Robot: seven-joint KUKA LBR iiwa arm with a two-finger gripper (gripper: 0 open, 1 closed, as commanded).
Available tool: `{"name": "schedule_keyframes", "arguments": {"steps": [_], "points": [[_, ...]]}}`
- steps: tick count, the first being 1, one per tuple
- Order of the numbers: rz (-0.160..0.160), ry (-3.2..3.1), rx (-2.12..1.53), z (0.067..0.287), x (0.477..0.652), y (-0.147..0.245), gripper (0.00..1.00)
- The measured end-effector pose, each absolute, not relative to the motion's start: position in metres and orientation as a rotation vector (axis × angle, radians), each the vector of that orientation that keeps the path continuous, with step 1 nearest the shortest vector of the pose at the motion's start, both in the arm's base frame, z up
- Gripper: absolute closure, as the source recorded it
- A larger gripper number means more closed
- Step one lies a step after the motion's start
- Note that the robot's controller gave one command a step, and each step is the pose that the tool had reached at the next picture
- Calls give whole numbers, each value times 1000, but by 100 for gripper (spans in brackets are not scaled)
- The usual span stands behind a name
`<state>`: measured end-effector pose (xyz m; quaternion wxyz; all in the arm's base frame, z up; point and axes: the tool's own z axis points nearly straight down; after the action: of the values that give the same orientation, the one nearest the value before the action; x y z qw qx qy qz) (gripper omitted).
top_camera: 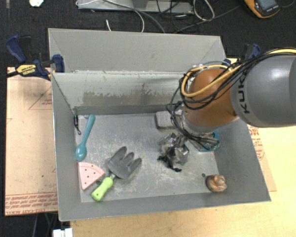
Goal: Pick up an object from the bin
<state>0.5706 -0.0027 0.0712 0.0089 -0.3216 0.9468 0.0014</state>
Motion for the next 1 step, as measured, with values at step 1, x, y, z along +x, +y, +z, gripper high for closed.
{"name": "schedule_keyframes", "arguments": {"steps": [1], "points": [[4,2958,-1005,72,571,-3,100]]}}
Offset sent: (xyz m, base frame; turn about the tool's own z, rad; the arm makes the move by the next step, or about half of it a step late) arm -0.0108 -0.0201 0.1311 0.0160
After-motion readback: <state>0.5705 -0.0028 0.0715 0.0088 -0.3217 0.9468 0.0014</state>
